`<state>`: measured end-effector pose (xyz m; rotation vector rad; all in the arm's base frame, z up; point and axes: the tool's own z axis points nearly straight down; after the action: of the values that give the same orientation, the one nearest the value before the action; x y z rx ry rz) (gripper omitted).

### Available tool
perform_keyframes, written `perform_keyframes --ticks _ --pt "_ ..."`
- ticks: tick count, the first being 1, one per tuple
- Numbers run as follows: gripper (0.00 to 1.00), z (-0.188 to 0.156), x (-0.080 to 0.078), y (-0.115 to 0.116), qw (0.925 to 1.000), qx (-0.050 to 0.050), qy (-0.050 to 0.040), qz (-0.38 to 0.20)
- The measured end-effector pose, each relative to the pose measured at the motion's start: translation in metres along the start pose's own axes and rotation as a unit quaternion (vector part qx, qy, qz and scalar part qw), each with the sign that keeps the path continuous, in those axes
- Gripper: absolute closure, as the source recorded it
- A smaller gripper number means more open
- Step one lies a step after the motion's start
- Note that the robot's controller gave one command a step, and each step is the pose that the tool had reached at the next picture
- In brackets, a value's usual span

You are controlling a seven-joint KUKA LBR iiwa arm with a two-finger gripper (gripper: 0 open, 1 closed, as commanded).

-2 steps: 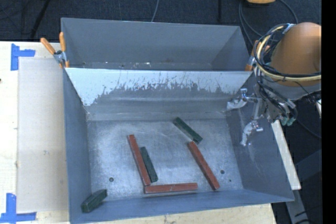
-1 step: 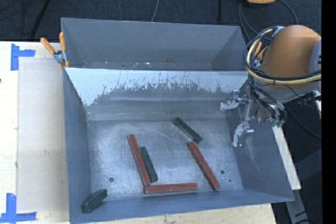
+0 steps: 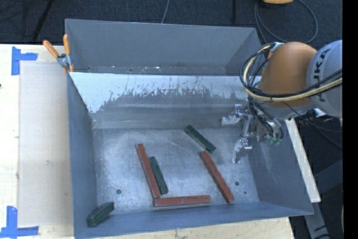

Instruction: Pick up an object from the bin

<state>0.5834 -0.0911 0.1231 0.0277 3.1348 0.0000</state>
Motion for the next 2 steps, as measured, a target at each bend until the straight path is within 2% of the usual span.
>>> perform_keyframes --ticks 1,2 --pt "0.0 0.024 -0.005 0.007 1.0 -0.001 0.0071 0.001" --pt "1.0 0.046 -0.021 0.042 0.9931 0.002 -0.002 0.118"
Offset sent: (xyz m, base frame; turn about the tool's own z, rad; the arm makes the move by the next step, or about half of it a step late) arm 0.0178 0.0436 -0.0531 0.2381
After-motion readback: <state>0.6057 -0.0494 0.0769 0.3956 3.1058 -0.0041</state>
